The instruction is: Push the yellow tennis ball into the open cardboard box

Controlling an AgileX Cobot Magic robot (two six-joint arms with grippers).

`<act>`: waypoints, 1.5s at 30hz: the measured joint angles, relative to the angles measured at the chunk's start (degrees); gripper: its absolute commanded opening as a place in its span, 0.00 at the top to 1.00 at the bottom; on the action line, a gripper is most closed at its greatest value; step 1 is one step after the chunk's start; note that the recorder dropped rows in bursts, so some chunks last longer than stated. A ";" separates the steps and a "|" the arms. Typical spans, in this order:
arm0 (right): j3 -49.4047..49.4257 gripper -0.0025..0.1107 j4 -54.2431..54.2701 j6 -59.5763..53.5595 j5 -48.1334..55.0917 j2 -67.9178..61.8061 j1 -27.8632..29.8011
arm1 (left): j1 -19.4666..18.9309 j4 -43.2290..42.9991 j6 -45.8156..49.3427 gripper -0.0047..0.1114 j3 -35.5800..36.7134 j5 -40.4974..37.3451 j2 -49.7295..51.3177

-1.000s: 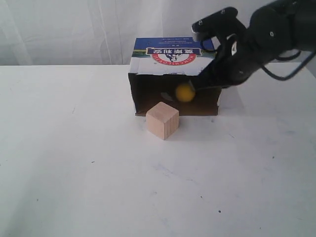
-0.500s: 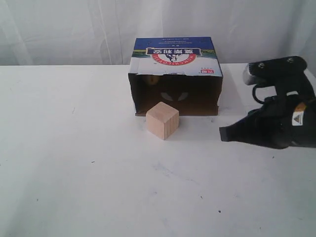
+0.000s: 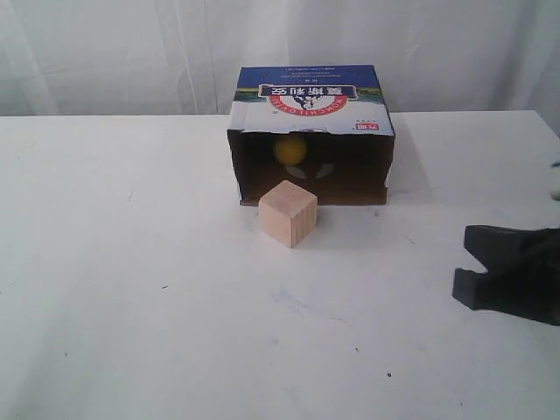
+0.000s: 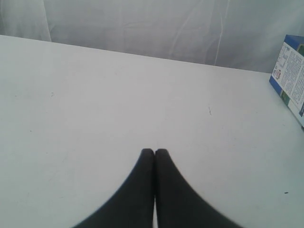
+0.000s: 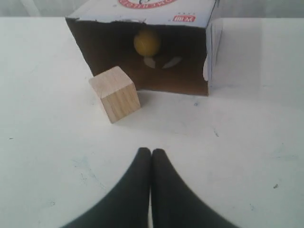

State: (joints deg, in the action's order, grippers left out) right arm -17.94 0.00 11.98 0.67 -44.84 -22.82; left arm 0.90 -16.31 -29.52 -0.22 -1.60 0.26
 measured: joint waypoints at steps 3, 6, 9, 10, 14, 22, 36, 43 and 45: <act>3.27 0.98 0.30 0.00 -0.22 5.38 0.00 | 0.00 0.00 0.00 0.96 0.00 0.00 0.00; 6.41 0.98 0.30 0.00 -0.35 9.98 0.00 | 0.00 0.00 0.00 0.96 0.00 0.00 0.00; 9.42 0.98 0.30 0.00 -0.24 13.89 0.00 | 0.00 0.00 0.00 0.96 0.00 0.00 0.00; 10.30 0.98 0.30 0.00 -0.24 15.07 0.00 | 0.00 0.00 0.00 0.96 0.00 0.00 0.00; 12.55 0.98 0.30 0.00 -0.24 19.39 0.00 | 0.00 0.00 0.00 0.96 0.00 0.00 0.00; 15.96 0.98 0.30 0.00 2.79 28.27 0.00 | 0.00 0.00 0.00 0.96 0.00 0.00 0.00; 17.81 0.98 -0.85 0.00 13.39 40.92 0.00 | 0.00 0.00 0.00 0.96 0.00 0.00 0.00; 17.81 0.98 -2.03 0.00 16.99 43.35 0.00 | 0.00 0.00 0.00 0.96 0.00 0.00 0.00; 17.81 0.98 -2.03 0.00 17.20 43.66 0.00 | 0.00 0.00 0.00 0.96 0.00 0.00 0.00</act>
State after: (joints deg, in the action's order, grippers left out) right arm -0.13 -2.03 11.98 17.87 -1.17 -22.82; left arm 0.90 -16.31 -29.52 -0.22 -1.60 0.26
